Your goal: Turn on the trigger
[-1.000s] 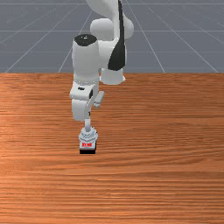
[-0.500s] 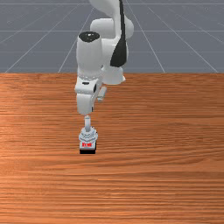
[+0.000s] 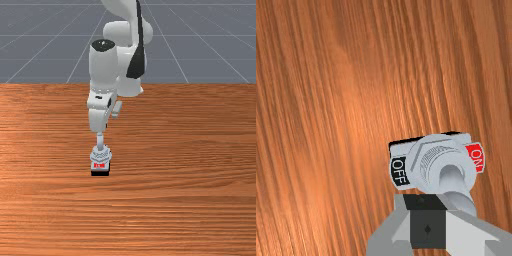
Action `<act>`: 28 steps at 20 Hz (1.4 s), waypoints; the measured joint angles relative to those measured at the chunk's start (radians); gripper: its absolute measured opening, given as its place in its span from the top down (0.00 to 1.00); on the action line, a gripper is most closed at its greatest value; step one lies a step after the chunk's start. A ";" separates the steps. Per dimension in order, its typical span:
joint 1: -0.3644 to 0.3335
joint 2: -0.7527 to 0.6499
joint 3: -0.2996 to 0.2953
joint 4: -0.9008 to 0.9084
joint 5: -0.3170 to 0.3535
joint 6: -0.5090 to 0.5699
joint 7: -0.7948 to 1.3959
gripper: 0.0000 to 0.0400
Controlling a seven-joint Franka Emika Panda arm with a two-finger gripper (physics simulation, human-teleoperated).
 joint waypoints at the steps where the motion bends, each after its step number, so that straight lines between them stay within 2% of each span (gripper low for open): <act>1: -0.014 0.005 0.014 0.010 0.036 -0.009 -0.022 1.00; 5: -0.023 0.024 0.023 0.021 0.054 -0.002 -0.038 1.00; 6: -0.005 0.026 0.005 0.022 0.015 -0.001 0.000 1.00; 8: -0.001 0.019 0.002 0.029 0.008 -0.056 0.002 1.00; 10: -0.010 -0.011 0.009 -0.031 0.010 0.017 -0.037 1.00; 11: -0.011 -0.016 0.009 -0.038 0.009 0.020 -0.039 1.00; 12: -0.008 -0.023 0.005 -0.063 0.017 0.074 -0.011 1.00; 13: 0.003 -0.009 -0.006 -0.032 0.013 0.018 0.043 1.00; 14: -0.015 -0.020 0.014 -0.080 0.032 0.147 -0.019 1.00; 15: 0.012 0.001 -0.014 -0.024 0.017 0.028 0.091 1.00; 16: 0.015 0.009 -0.017 -0.024 0.019 0.034 0.104 1.00; 17: -0.008 0.003 0.007 -0.062 0.025 0.125 0.002 1.00; 18: -0.006 0.004 0.006 -0.061 0.022 0.118 0.008 1.00; 19: 0.002 0.012 0.001 -0.034 0.015 0.056 0.025 1.00; 25: -0.004 0.036 -0.019 0.002 0.027 0.041 0.073 1.00; 26: -0.031 0.035 0.008 -0.025 0.045 0.149 -0.011 1.00; 28: -0.036 0.046 0.020 0.002 0.058 0.170 -0.018 1.00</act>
